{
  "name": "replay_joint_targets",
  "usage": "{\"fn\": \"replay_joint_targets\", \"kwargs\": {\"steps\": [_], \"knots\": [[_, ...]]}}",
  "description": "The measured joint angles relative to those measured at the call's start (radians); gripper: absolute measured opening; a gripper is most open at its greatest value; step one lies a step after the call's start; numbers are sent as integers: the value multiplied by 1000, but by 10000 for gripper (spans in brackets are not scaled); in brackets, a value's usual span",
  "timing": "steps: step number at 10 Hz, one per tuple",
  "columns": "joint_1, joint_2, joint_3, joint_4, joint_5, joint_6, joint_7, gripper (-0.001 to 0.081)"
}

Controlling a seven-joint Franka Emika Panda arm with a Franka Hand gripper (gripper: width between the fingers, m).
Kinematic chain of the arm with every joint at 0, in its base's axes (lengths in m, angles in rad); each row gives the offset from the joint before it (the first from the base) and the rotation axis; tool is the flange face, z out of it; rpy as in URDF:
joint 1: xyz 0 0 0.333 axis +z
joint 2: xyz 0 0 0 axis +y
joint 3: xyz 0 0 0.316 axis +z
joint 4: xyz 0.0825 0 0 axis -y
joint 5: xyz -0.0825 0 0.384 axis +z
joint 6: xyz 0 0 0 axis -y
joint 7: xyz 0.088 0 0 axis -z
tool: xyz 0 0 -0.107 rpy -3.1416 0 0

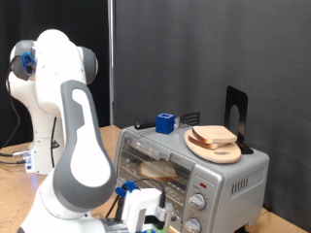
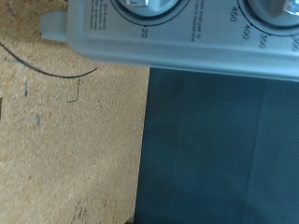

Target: Make a piece of toast with the oven

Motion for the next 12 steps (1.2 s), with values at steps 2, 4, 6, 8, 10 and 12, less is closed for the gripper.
{"fn": "replay_joint_targets", "kwargs": {"steps": [2,4,6,8,10,12], "knots": [[17,7,3,-4,-1,0,-5,808],[33,12,5,-7,-1,2,-11,808],[50,12,7,-13,-1,2,-24,808],[66,12,8,-19,0,4,-29,808],[81,12,9,-31,1,13,-30,808],[92,12,11,-38,6,25,-31,808]]}}
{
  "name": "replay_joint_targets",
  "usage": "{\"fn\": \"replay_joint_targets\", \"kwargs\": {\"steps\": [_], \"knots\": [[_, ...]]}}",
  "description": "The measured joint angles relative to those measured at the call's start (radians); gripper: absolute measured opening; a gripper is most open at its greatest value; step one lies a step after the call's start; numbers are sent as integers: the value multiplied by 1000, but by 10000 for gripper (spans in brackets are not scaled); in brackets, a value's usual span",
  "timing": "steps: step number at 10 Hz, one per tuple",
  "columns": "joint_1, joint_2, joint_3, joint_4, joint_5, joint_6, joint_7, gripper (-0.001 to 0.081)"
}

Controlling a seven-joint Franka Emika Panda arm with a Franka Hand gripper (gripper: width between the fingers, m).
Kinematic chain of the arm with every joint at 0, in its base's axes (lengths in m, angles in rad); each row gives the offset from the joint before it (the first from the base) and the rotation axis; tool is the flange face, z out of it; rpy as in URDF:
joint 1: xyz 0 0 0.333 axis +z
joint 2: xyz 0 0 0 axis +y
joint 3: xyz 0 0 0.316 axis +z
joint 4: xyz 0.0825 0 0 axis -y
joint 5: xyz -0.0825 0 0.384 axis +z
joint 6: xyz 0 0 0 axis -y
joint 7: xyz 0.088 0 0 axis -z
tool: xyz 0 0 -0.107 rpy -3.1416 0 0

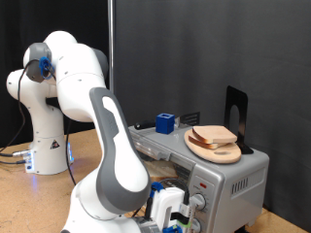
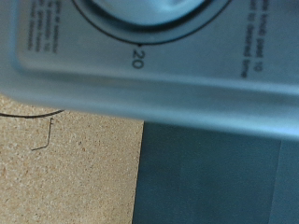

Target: Make a piece of toast with the oven

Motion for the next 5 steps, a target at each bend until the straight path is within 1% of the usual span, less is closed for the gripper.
{"fn": "replay_joint_targets", "kwargs": {"steps": [4,5], "knots": [[3,-2,9,-12,8,11,0,808],[2,-5,9,-16,9,6,0,692]]}}
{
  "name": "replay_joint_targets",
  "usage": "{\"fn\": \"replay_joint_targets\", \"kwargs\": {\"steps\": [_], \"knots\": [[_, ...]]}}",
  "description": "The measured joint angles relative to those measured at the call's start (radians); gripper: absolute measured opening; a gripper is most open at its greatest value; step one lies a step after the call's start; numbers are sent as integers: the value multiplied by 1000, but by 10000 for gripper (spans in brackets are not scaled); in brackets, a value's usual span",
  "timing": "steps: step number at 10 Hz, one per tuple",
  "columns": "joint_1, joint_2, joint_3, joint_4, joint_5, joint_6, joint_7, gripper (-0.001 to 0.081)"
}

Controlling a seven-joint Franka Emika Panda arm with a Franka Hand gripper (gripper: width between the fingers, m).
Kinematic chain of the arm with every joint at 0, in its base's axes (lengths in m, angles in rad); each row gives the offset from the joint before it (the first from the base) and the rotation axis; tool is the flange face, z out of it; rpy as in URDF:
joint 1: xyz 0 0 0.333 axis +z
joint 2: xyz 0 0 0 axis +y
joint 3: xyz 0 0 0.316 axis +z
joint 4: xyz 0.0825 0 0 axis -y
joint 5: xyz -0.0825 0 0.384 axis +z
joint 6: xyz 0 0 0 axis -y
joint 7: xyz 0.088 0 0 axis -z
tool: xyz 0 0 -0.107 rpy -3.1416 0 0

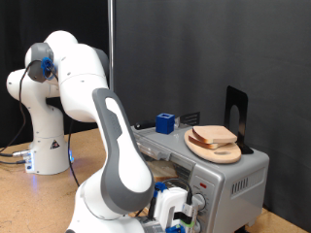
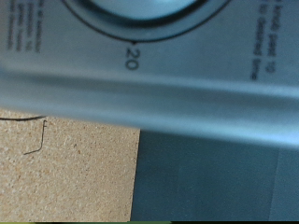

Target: Make a piece of toast with the oven

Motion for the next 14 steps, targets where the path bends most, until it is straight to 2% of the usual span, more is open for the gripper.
{"fn": "replay_joint_targets", "kwargs": {"steps": [1,2,3,4,5,6,7,9,14], "knots": [[0,-3,0,-5,0,-5,0,692],[0,-7,0,-10,0,-8,0,509],[-1,-14,0,-19,0,-9,0,509],[-1,-21,0,-29,0,-10,0,309],[-1,-26,0,-37,1,-11,-2,173],[-1,-28,0,-40,4,-14,-2,173],[-2,-28,0,-41,7,-14,-2,97],[-1,-29,0,-44,10,-11,-34,97],[3,-50,1,-82,33,25,-340,101]]}}
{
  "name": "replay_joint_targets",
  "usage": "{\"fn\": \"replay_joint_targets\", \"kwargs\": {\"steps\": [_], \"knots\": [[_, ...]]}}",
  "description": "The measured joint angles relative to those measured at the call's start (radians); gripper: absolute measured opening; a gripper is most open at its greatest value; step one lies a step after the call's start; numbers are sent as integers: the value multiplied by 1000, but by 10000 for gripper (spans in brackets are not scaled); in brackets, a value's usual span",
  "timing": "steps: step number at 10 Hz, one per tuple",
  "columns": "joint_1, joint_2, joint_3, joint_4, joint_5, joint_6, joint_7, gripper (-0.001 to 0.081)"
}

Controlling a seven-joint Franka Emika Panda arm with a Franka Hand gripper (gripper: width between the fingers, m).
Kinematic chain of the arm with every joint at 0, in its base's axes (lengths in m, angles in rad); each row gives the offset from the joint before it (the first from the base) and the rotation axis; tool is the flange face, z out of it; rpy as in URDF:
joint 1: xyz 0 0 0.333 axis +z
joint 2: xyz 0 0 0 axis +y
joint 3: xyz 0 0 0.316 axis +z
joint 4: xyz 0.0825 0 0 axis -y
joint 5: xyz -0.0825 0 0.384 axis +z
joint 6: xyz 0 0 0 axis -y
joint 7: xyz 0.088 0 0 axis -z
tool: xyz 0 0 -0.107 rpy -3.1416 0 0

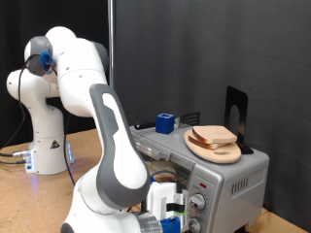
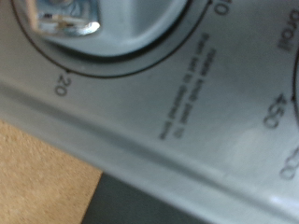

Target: Make a piece of toast with the oven

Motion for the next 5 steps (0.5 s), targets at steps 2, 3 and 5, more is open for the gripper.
{"fn": "replay_joint_targets", "kwargs": {"steps": [2,3,5], "knots": [[-1,0,0,-11,24,1,-151,101],[-2,0,0,-15,33,1,-212,102],[-2,0,-1,-19,42,2,-268,104]]}}
